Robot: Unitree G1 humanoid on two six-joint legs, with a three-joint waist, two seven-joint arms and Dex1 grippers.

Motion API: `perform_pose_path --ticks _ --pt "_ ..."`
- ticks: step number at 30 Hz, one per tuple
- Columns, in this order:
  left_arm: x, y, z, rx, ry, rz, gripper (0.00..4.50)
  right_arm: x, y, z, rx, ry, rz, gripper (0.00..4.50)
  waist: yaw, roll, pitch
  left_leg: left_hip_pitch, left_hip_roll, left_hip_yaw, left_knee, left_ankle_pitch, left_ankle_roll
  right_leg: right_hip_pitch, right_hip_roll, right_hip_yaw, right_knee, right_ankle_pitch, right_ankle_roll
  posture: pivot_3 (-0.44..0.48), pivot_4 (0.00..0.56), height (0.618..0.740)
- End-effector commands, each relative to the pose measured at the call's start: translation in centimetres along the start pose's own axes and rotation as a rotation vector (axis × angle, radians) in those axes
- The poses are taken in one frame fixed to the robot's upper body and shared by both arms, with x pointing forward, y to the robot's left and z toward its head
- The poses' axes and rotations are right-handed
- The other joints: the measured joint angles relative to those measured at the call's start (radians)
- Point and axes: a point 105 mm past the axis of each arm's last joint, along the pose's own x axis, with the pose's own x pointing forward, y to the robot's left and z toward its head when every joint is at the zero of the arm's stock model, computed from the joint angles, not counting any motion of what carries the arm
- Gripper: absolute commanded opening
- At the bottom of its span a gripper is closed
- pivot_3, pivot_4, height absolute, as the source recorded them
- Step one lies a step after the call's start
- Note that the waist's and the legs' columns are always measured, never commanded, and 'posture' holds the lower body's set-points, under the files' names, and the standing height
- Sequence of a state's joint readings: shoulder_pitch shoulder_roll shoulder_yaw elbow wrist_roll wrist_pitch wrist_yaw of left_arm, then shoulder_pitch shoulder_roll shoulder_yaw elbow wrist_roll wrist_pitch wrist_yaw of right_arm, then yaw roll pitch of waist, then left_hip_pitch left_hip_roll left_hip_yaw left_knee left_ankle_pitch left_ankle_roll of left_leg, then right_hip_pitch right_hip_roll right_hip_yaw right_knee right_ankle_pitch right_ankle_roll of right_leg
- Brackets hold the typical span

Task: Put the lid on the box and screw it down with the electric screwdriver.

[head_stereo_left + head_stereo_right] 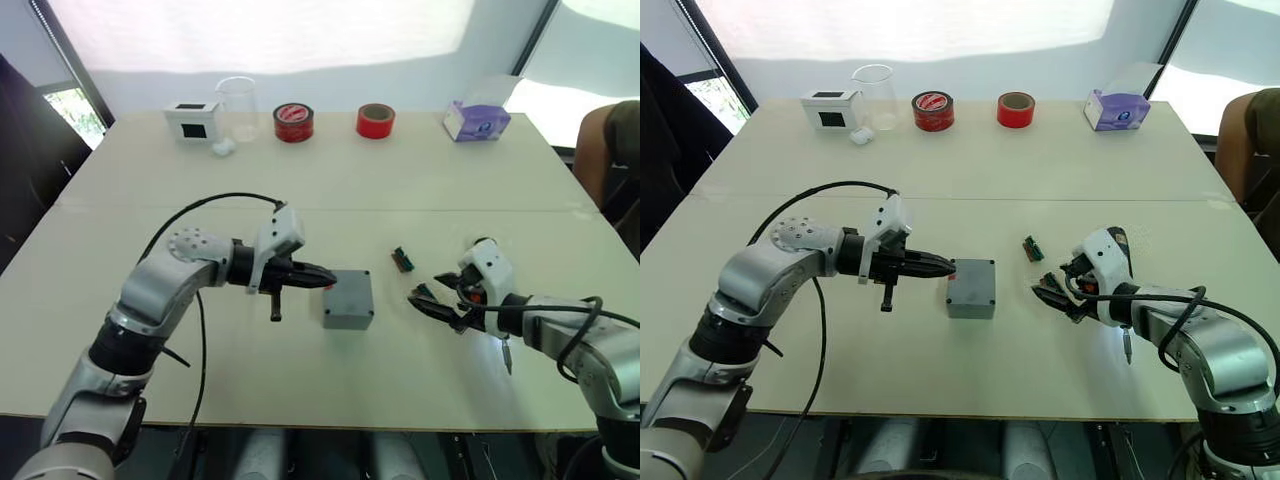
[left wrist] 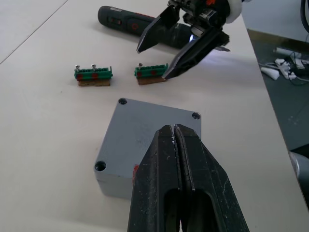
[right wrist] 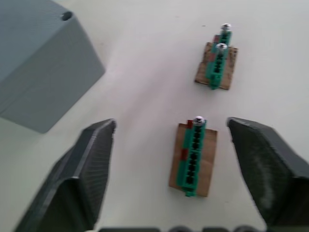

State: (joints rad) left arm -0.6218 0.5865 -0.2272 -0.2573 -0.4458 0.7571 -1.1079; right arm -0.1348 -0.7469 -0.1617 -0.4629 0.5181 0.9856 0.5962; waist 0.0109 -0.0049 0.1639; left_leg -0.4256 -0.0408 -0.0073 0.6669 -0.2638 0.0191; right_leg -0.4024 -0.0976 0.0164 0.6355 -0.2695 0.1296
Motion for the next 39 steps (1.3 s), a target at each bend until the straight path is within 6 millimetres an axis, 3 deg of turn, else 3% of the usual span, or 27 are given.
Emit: perform_pose_path --ticks 1,2,21,24,26,27,39 --pt "0.1 -0.4 0.8 0.043 -0.015 -0.009 0.00 0.0 -0.4 0.3 -0.022 -0.023 -0.021 2.14 0.000 0.000 0.000 0.000 0.000 0.000 0.000 0.000 0.000 0.000 0.000 0.000 0.000 0.000 0.000 0.000 0.150 0.740" --pt "0.1 -0.4 0.8 0.043 -0.015 -0.009 0.00 0.0 -0.6 0.2 -0.023 -0.023 -0.028 1.71 0.000 0.000 0.000 0.000 0.000 0.000 0.000 0.000 0.000 0.000 0.000 0.000 0.000 0.000 0.000 0.000 0.150 0.740" --pt "0.3 -0.2 -0.1 0.032 -0.003 0.016 0.00 1.2 -1.1 0.2 -0.013 -0.055 -0.051 1.71 0.001 0.000 0.000 0.000 0.000 0.000 0.000 0.000 0.000 0.000 0.000 0.000 0.000 0.000 0.000 0.000 0.150 0.740" --pt "0.3 -0.2 -0.1 0.031 -0.004 0.015 0.00 1.2 -1.1 0.3 -0.014 -0.060 -0.053 1.00 0.001 0.000 0.000 0.000 0.000 0.000 0.000 0.000 0.000 0.000 0.000 0.000 0.000 0.000 0.000 0.000 0.150 0.740" --pt "0.3 -0.2 -0.2 0.030 -0.001 0.016 0.00 1.3 -1.2 0.4 -0.013 -0.064 -0.055 0.21 0.001 0.000 0.000 0.000 0.000 0.000 0.000 0.000 0.000 0.000 0.000 0.000 0.000 0.000 0.000 0.000 0.150 0.740" --pt "0.3 -0.2 -0.2 0.029 0.000 0.016 0.00 1.3 -1.2 0.4 -0.012 -0.065 -0.057 0.09 0.001 0.000 0.000 0.000 0.000 0.000 0.000 0.000 0.000 0.000 0.000 0.000 0.000 0.000 0.000 0.000 0.150 0.740" --pt "0.0 0.2 -0.3 0.027 0.006 0.037 0.00 1.3 -1.0 0.6 -0.035 -0.069 -0.049 0.09 0.001 0.000 0.000 0.000 0.000 0.000 0.000 0.000 0.000 0.000 0.000 0.000 0.000 0.000 0.000 0.000 0.150 0.740"
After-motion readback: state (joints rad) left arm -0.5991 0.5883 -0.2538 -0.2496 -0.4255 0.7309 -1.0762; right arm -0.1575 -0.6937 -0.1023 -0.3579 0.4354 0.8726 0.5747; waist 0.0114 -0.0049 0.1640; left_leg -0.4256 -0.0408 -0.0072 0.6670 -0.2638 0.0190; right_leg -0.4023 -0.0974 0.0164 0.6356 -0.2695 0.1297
